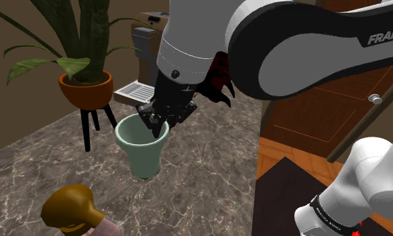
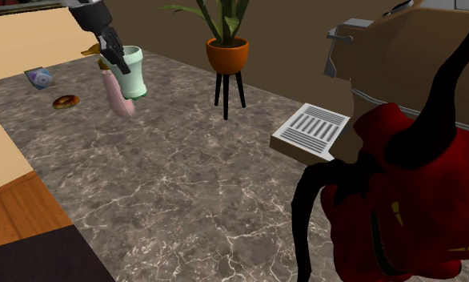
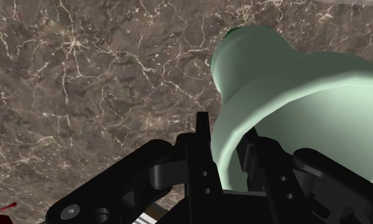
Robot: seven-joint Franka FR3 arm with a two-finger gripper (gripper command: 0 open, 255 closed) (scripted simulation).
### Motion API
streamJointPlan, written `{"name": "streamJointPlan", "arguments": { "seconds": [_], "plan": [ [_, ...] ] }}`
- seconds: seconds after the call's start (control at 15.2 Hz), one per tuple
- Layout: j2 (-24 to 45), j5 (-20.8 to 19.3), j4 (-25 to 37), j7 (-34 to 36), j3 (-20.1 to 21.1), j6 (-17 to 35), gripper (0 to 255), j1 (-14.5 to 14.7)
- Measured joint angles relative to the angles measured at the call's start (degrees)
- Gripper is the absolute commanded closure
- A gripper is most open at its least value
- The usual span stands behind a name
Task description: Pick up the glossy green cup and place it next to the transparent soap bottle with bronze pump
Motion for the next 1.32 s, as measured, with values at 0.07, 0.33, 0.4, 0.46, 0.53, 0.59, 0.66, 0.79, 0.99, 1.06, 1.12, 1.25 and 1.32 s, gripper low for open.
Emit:
{"name": "streamJointPlan", "arguments": {
  "seconds": [0.07, 0.33, 0.4, 0.46, 0.53, 0.59, 0.66, 0.79, 0.99, 1.06, 1.12, 1.25, 1.32],
  "plan": [
    [0.2, -0.1, -0.7, 0.1, 0.0, 0.8, 255, 0.0],
    [0.7, -0.6, -3.1, 0.6, 0.1, 3.7, 255, 0.0],
    [0.9, -0.8, -3.7, 0.7, 0.1, 4.5, 255, -0.1],
    [1.0, -0.9, -4.4, 0.9, 0.1, 5.2, 255, -0.1],
    [1.4, -1.2, -4.8, 1.2, 0.2, 6.0, 255, 0.0],
    [1.6, -1.4, -5.4, 1.3, 0.2, 6.7, 255, -0.1],
    [1.8, -1.6, -6.0, 1.6, 0.3, 7.5, 255, 0.0],
    [2.2, -2.0, -7.1, 1.9, 0.3, 8.9, 255, -0.1],
    [3.4, -3.0, -8.3, 2.9, 0.4, 11.1, 255, 0.0],
    [3.9, -3.4, -8.7, 3.3, 0.5, 11.8, 255, 0.0],
    [3.9, -3.6, -9.4, 3.5, 0.5, 12.6, 255, 0.0],
    [4.5, -4.1, -10.1, 3.8, 0.4, 13.8, 255, -0.1],
    [5.1, -4.7, -10.3, 4.3, 0.5, 14.5, 255, 0.0]
  ]
}}
